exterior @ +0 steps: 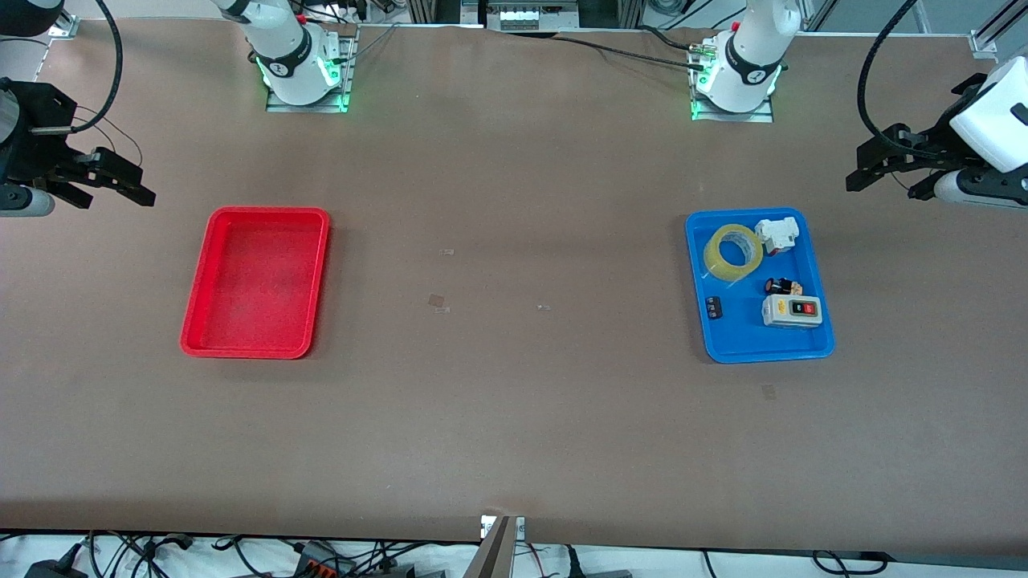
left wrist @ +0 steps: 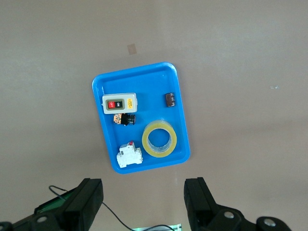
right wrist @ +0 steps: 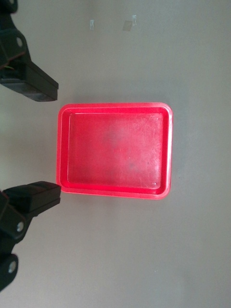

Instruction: Place and move tape with both arms

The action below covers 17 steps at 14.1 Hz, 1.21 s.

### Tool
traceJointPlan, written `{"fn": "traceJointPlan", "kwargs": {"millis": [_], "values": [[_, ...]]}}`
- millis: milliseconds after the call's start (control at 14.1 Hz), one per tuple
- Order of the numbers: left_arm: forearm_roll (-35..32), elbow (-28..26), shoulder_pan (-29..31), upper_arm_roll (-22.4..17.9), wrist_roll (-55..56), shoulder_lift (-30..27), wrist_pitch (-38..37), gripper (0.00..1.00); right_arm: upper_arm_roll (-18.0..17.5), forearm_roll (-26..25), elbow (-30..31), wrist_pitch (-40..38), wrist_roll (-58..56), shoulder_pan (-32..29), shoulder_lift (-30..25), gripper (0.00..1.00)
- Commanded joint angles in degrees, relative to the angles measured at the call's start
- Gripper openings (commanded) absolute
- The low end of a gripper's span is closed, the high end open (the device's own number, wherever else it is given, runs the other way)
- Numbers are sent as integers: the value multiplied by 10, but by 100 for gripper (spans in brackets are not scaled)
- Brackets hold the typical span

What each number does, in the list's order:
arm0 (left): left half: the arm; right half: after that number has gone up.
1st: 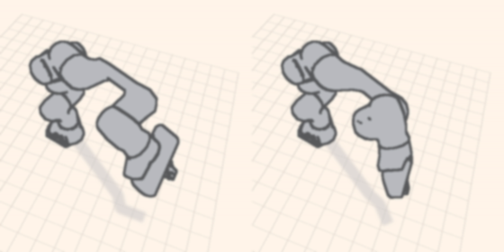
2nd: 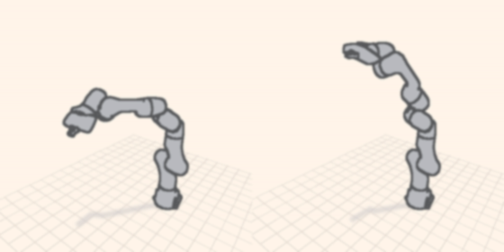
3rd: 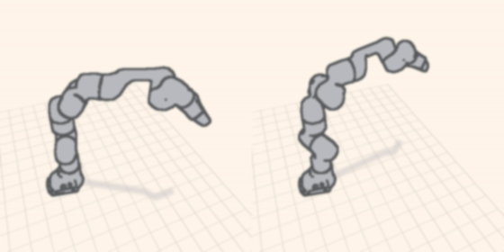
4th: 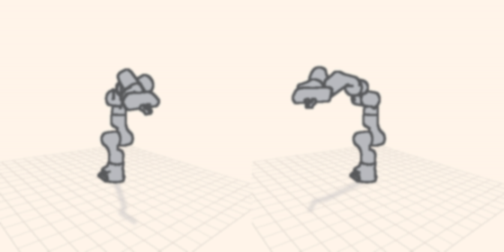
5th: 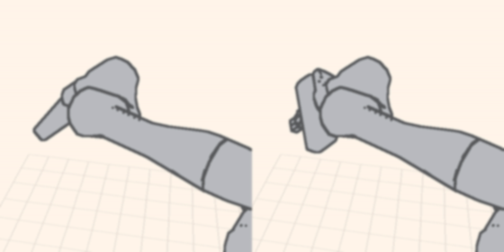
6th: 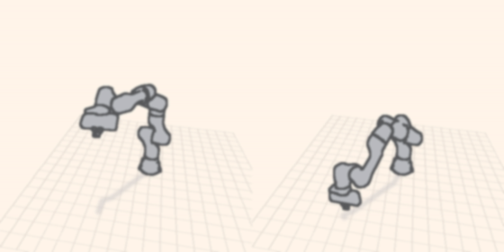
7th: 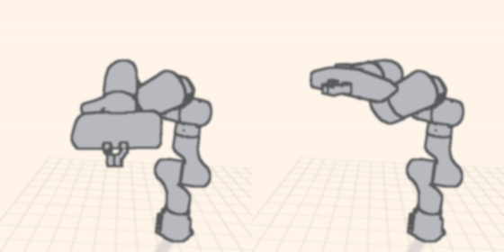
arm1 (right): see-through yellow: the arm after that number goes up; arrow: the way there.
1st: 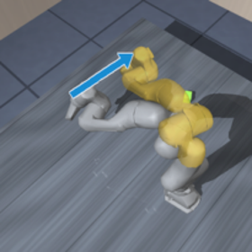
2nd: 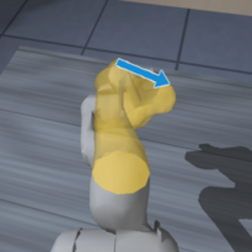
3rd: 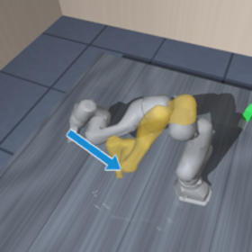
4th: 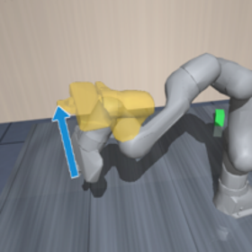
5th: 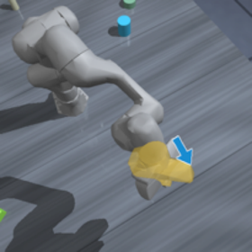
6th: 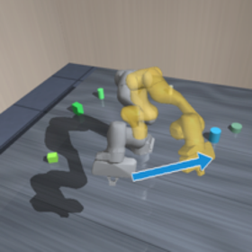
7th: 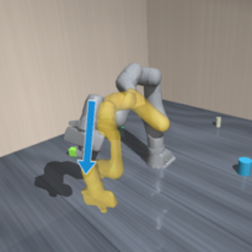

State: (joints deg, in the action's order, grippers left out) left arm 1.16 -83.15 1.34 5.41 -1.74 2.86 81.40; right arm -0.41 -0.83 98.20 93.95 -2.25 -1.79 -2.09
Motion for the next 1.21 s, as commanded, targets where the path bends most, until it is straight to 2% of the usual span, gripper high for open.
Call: {"fn": "traceJointPlan", "kwargs": {"millis": [0,711,1137], "values": [[-10,13,9,7,-12,-2,-5,100,1,0,-6,-10,-12,-1,-5,100],[-8,12,8,6,4,-15,-7,100,1,3,-6,-10,-4,-1,-4,100],[-8,12,5,7,12,-19,-35,100,1,3,-6,-10,-9,-1,-4,100]]}}
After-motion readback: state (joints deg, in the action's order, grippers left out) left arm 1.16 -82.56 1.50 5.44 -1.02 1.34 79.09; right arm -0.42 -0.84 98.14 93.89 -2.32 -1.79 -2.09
